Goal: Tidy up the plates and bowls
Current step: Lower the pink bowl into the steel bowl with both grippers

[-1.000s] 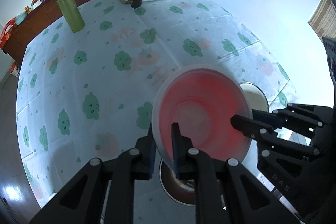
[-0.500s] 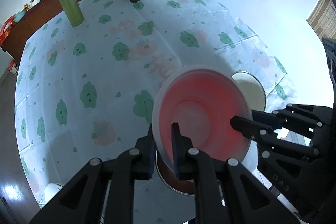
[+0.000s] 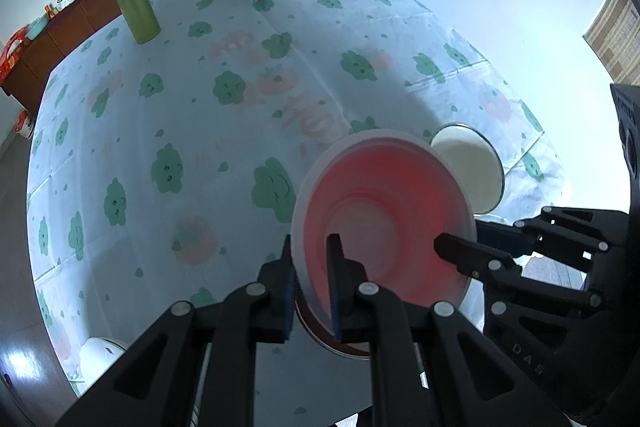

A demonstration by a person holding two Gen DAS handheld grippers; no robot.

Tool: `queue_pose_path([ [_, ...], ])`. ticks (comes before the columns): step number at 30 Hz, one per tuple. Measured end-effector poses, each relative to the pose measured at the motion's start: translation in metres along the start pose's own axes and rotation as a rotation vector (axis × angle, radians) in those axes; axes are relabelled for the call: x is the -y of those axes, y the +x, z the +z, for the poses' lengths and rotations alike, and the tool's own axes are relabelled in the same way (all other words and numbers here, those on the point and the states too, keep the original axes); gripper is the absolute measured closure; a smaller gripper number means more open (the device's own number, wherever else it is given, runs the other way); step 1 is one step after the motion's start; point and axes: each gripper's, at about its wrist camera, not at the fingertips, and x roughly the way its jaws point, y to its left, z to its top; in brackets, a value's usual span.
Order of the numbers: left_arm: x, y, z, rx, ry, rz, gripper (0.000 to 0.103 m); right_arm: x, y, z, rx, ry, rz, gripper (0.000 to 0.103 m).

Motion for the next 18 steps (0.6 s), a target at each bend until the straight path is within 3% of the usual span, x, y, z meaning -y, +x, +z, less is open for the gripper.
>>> queue_pose_path([
  [18, 0.0023, 0.0017, -0.0083, -0.014, -0.002, -0.008, 0.092, -0.0002, -0.0003, -0.0085, -0.007, 0.004, 0.003, 0.086],
])
